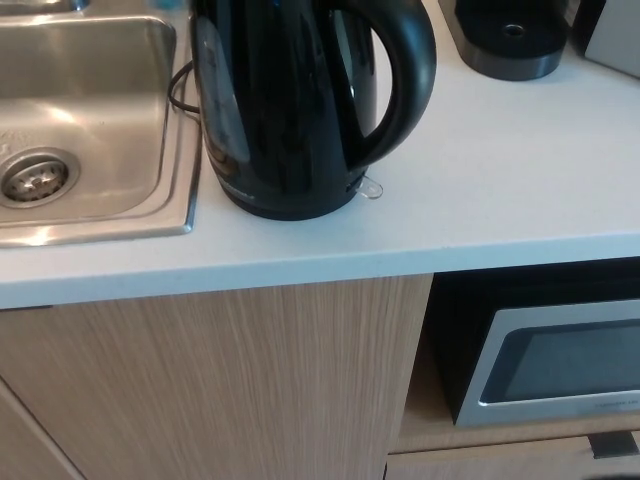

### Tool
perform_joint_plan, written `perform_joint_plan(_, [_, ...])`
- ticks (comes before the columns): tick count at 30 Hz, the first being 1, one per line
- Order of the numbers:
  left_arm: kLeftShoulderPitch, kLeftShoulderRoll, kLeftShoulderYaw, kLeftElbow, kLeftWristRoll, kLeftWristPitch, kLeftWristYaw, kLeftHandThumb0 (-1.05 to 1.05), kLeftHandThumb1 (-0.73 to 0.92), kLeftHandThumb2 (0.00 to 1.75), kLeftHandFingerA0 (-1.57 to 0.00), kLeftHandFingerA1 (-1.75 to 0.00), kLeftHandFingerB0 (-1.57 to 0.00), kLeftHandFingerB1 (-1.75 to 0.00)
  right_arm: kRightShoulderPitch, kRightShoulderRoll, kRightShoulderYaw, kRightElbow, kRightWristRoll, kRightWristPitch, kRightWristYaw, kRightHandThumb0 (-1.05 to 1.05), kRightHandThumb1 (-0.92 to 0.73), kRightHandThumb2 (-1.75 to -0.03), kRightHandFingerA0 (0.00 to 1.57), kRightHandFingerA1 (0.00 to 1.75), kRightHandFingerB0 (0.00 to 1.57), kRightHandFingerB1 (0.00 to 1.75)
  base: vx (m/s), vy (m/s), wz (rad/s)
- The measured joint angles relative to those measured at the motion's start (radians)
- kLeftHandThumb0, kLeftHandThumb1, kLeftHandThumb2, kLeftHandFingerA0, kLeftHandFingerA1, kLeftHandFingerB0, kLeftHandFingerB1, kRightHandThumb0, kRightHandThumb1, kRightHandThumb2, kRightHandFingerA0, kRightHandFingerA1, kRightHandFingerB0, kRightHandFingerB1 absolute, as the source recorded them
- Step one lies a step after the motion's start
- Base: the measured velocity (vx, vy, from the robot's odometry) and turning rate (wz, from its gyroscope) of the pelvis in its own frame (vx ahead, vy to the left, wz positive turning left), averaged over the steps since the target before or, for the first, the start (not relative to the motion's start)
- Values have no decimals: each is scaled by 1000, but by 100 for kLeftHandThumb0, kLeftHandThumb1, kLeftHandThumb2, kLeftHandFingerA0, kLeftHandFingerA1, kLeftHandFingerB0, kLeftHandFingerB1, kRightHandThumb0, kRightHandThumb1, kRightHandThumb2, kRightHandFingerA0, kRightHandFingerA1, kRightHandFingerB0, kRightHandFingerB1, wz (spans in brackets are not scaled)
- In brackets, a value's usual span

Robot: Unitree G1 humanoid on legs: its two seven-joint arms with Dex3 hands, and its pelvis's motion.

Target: Pick up a kettle using the right hand on left side of the counter and then walk right towards the kettl base and turn on the kettle

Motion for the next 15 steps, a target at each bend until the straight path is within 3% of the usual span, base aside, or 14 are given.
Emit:
perform_joint_plan(2, [0, 0, 0, 0, 0, 0, 1, 16, 54, 112, -97, -121, -85, -100, -4, 10, -9, 86, 3, -13, -18, -27, -79, -67, 91, 156, 44, 44, 0, 0, 0])
perform_joint_plan(3, [-1, 0, 0, 0, 0, 0, 1, 15, 54, 112, -97, -121, -84, -99, -8, 20, -14, 136, 6, -20, -27, -28, -78, -64, 99, 129, 42, 40, 0, 0, 0])
perform_joint_plan(4, [-1, 0, 0, 0, 0, 0, 1, 15, 54, 112, -97, -121, -84, -99, -12, 27, -17, 174, 7, -24, -34, -28, -78, -64, 99, 129, 42, 40, 0, 0, 0])
perform_joint_plan(5, [-2, 0, 0, 0, 0, 0, 2, 16, 57, 110, -94, -119, -82, -97, -17, 31, -19, 207, 8, -26, -39, -32, -79, -63, 104, 112, 41, 37, 0, 0, 0])
perform_joint_plan(8, [-6, 0, -1, 3, 0, 0, 3, 18, 58, 112, -94, -118, -83, -97, -44, 40, -24, 338, 10, -28, -54, -34, -77, -63, 102, 109, 40, 36, 0, 0, 0])
perform_joint_plan(10, [-11, 0, -1, 4, 0, 0, 4, 23, 58, 114, -91, -119, -78, -93, -65, 46, -28, 423, 12, -27, -61, -36, -74, -62, 101, 93, 32, 34, 0, 0, 0])
perform_joint_plan(15, [-24, 0, -1, 6, 0, 4, 11, 13, 62, 100, -91, -117, -80, -96, -141, 58, -47, 649, 34, -15, -60, -43, -72, -62, 101, 81, 30, 32, 0, 0, 0])
